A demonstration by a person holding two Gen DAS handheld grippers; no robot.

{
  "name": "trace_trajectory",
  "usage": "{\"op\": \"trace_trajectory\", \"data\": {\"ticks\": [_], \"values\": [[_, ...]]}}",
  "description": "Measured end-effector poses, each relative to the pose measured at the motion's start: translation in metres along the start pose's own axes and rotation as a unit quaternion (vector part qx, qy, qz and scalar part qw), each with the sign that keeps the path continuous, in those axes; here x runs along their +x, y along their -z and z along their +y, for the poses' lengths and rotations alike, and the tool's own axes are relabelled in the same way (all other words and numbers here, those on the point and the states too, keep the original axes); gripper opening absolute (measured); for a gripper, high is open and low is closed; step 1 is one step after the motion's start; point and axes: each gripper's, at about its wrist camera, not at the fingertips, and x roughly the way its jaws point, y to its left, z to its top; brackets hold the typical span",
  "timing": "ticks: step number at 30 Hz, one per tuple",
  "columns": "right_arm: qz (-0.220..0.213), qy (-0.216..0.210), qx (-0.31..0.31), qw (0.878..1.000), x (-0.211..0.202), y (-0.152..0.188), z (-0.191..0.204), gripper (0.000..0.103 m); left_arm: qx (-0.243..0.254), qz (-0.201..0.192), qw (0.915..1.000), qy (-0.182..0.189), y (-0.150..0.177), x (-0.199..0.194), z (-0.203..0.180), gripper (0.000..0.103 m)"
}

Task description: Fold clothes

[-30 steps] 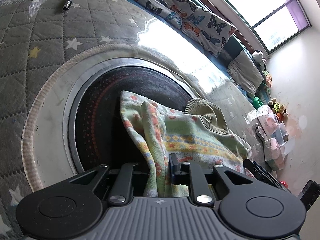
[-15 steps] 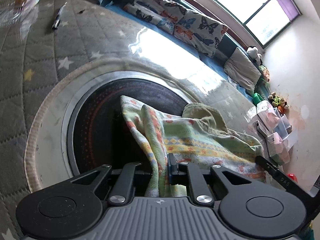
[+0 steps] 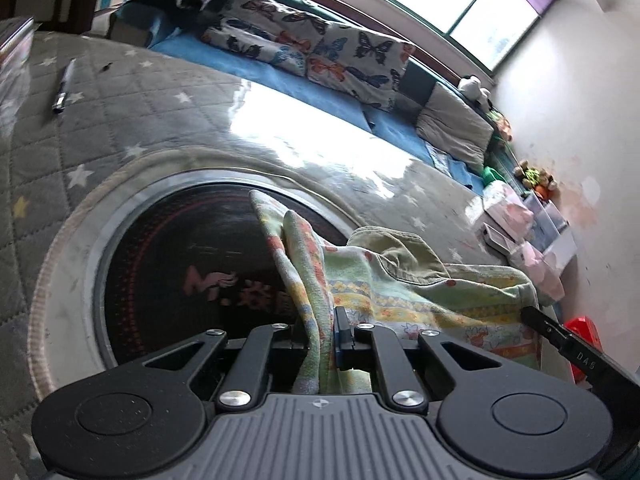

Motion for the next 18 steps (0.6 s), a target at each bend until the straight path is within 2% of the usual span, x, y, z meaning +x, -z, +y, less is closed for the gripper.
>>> {"op": "trace_trajectory", "data": {"ticks": [18], "values": [[-0.036, 0.071, 0.016, 0.997, -0.067, 0.001, -0.040, 0.007, 0.075, 0.023, 0.9960, 0.042, 0.006, 0.020, -0.075, 0.011]]}}
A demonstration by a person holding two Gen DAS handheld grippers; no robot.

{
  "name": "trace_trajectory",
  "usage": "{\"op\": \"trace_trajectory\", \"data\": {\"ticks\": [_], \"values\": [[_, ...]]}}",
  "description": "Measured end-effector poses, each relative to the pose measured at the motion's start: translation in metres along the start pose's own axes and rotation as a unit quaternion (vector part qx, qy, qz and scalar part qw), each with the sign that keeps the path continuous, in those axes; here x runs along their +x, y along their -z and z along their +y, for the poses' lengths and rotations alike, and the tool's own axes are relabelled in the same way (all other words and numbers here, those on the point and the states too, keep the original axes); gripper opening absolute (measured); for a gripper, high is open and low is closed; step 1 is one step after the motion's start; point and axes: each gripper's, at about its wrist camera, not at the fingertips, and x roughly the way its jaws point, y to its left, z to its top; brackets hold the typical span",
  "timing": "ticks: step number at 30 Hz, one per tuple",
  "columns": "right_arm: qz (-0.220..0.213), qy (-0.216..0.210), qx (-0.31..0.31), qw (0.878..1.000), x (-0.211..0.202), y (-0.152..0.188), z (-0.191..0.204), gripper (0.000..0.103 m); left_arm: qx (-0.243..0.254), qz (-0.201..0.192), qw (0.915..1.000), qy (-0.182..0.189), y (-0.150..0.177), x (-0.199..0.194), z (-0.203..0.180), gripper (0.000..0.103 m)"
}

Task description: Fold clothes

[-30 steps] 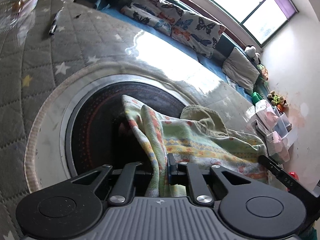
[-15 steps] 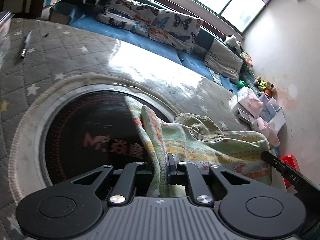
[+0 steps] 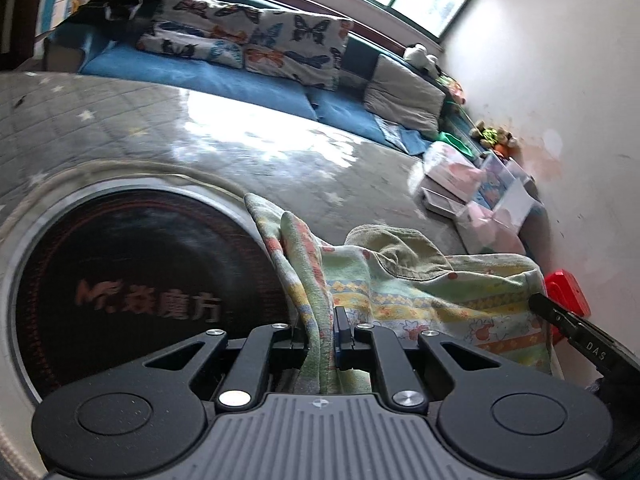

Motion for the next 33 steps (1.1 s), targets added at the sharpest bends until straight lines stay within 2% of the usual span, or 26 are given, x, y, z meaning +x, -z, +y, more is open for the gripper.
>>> {"op": "trace_trajectory", "data": {"ticks": [16, 33], "values": [[-0.036, 0.067, 0.013, 0.997, -0.050, -0.004, -0.047, 0.007, 0.066, 0.014, 0.9974, 0.024, 0.000, 0.026, -0.077, 0.011], [-0.024, 0.117, 0.026, 0.993, -0.068, 0.012, -0.077, 0.007, 0.111, 0.043, 0.9924, 0.031, 0.014, 0.055, -0.119, 0.011]]}}
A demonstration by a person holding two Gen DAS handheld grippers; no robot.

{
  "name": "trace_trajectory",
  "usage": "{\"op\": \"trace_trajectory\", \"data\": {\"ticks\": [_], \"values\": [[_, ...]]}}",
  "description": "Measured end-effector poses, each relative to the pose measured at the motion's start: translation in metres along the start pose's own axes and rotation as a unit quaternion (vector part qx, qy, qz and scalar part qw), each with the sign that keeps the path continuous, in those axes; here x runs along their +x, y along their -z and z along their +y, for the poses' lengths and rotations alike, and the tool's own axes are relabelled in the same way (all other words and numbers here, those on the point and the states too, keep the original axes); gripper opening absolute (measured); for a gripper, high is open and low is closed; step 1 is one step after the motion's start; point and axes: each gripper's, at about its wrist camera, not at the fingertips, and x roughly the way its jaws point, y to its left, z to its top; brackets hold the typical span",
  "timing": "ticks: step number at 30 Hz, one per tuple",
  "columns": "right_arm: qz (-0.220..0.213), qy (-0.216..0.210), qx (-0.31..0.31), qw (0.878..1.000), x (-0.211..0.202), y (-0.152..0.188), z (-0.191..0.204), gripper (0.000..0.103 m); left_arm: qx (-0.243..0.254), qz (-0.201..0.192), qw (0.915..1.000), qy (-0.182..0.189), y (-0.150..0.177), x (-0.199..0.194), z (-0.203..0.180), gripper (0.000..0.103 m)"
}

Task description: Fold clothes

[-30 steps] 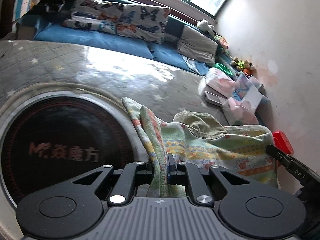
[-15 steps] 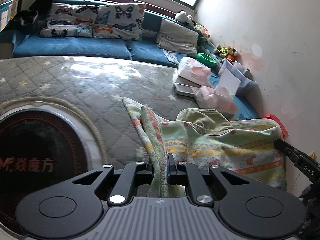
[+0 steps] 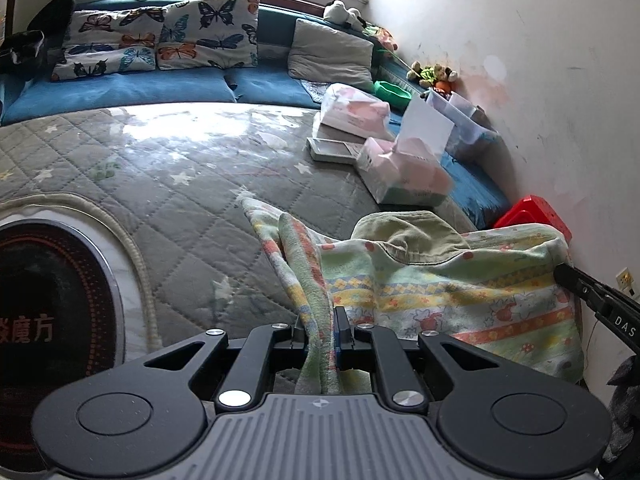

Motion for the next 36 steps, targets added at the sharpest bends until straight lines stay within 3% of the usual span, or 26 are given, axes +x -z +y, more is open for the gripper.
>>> {"op": "trace_trajectory", "data": {"ticks": [26, 33, 36], "values": [[0.042, 0.047, 0.025, 0.998, 0.014, 0.024, -0.033, 0.007, 0.017, 0.032, 0.9993, -0.012, 0.009, 0.032, -0.007, 0.012], [0.051, 0.046, 0.027, 0.997, 0.017, 0.028, -0.035, 0.009, 0.023, 0.035, 0.9987, -0.027, 0.015, 0.033, -0.004, 0.022], [0.057, 0.041, 0.027, 0.997, 0.020, 0.030, -0.034, 0.009, 0.021, 0.035, 0.9982, -0.043, 0.015, 0.034, 0.001, 0.037]]}}
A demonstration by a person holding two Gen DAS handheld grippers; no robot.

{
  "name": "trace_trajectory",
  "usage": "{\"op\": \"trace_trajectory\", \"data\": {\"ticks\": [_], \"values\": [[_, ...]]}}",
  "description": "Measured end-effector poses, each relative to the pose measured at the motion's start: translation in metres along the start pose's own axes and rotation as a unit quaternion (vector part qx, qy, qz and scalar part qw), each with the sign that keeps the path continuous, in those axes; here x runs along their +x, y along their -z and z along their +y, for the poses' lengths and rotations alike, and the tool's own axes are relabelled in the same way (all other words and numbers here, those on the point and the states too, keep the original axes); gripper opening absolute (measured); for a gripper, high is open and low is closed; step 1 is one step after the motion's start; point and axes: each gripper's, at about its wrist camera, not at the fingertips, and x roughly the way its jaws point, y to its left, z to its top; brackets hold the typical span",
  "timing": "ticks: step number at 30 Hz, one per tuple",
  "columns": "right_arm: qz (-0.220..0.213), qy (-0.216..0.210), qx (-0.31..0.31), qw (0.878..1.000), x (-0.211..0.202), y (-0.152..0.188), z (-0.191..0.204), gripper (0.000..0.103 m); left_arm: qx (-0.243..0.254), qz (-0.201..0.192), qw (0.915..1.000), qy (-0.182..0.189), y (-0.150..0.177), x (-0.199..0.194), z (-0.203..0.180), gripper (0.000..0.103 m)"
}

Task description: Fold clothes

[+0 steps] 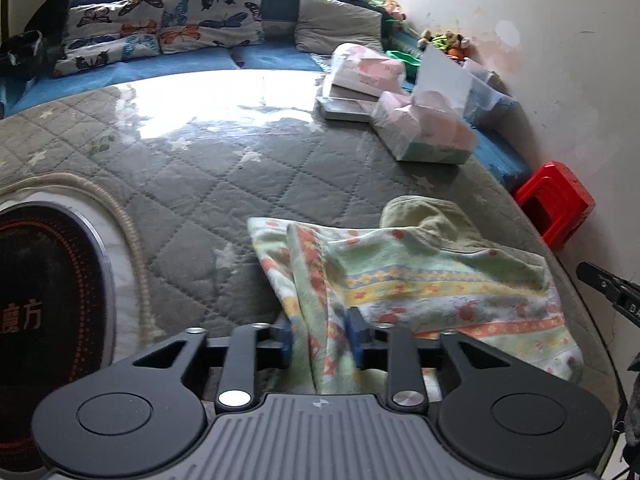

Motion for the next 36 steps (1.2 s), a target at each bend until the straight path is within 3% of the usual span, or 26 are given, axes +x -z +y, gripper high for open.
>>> {"op": "trace_trajectory", "data": {"ticks": [7, 10, 16, 26, 32, 36], "values": [[0.015, -0.020, -0.003, 1.000, 0.012, 0.003, 0.011, 0.012, -0.008, -0.003, 0.9997, -0.023, -0.002, -0.001, 0.010, 0.046], [0.025, -0.037, -0.004, 0.999, 0.020, 0.003, 0.019, 0.028, -0.014, -0.007, 0.9996, -0.025, -0.004, -0.002, 0.010, 0.060], [0.046, -0.065, -0.010, 0.997, 0.043, 0.005, 0.042, 0.031, -0.007, -0.013, 0.9995, -0.027, -0.013, 0.000, -0.002, 0.080], [0.053, -0.065, 0.013, 0.996, 0.072, 0.002, 0.047, 0.029, 0.045, -0.028, 0.9984, -0.020, -0.032, 0.019, -0.033, 0.078], [0.049, -0.061, 0.016, 0.997, 0.078, 0.003, 0.044, 0.028, 0.092, -0.038, 0.9947, -0.025, -0.038, 0.041, -0.048, 0.056], [0.048, -0.060, 0.013, 0.997, 0.081, 0.003, 0.044, 0.028, 0.102, -0.034, 0.9940, -0.023, -0.039, 0.056, -0.049, 0.055]]}}
